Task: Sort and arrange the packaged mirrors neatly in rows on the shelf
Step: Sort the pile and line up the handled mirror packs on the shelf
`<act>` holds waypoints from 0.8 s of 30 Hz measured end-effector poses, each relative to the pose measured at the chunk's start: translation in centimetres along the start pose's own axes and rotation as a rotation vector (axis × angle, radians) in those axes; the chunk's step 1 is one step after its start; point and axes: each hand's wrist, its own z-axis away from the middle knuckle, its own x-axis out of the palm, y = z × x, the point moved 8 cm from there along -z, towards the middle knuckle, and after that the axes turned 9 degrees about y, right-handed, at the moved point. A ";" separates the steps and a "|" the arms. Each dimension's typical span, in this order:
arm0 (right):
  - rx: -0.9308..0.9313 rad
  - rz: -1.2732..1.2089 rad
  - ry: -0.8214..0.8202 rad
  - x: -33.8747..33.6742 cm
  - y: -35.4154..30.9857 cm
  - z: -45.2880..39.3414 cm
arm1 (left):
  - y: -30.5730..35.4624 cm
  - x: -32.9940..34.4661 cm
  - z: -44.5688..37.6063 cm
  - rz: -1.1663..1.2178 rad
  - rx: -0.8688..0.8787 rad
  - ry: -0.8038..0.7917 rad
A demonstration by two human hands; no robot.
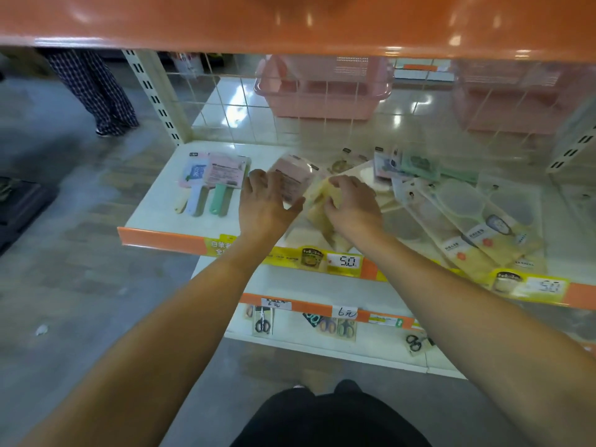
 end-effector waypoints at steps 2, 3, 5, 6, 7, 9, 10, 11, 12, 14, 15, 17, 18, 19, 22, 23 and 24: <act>-0.015 -0.009 -0.003 0.9 -1.0 -0.2 | -1.4 -0.4 -0.1 -0.035 -0.017 0.020; -0.026 -0.014 -0.004 1.3 -1.5 -0.3 | -2.1 -0.6 -0.2 -0.048 -0.016 0.033; -0.040 -0.017 -0.012 2.2 -2.5 -0.6 | -3.7 -0.9 -0.3 -0.075 -0.028 0.045; -0.048 -0.019 -0.018 2.6 -3.1 -0.7 | -4.7 -0.9 -0.5 -0.087 -0.051 0.038; -0.058 -0.025 -0.023 3.1 -3.6 -0.7 | -5.7 -1.0 -0.7 -0.095 -0.082 0.030; -0.078 -0.030 -0.032 3.9 -4.6 -0.8 | -7.8 -0.9 -1.1 -0.098 -0.143 0.000; -0.084 -0.029 -0.039 4.3 -5.0 -0.8 | -8.6 -0.9 -1.4 -0.108 -0.162 -0.017; -0.089 -0.026 -0.043 4.7 -5.4 -0.8 | -9.5 -0.8 -1.7 -0.123 -0.174 -0.031; -0.092 -0.022 -0.046 5.0 -5.8 -0.9 | -10.2 -0.8 -1.9 -0.136 -0.182 -0.035; -0.099 -0.013 -0.041 5.6 -6.5 -1.0 | -11.4 -0.7 -2.4 -0.142 -0.195 -0.014; -0.102 -0.014 -0.041 5.9 -6.8 -1.1 | -11.9 -0.6 -2.6 -0.140 -0.205 0.000; -0.099 -0.026 -0.048 6.2 -7.3 -1.3 | -12.9 -0.3 -2.8 -0.149 -0.256 0.005; -0.096 -0.030 -0.053 6.4 -7.5 -1.4 | -13.5 -0.2 -2.9 -0.157 -0.287 0.009; -0.095 -0.030 -0.057 6.5 -7.7 -1.5 | -13.9 -0.2 -3.0 -0.166 -0.307 0.013; -0.100 -0.015 -0.063 6.9 -8.2 -1.7 | -15.3 0.6 -2.9 -0.200 -0.317 -0.044; -0.101 -0.008 -0.066 6.9 -8.4 -1.7 | -15.9 0.8 -2.8 -0.205 -0.329 -0.062; -0.104 -0.001 -0.065 7.0 -8.6 -1.7 | -16.3 1.0 -2.7 -0.205 -0.343 -0.074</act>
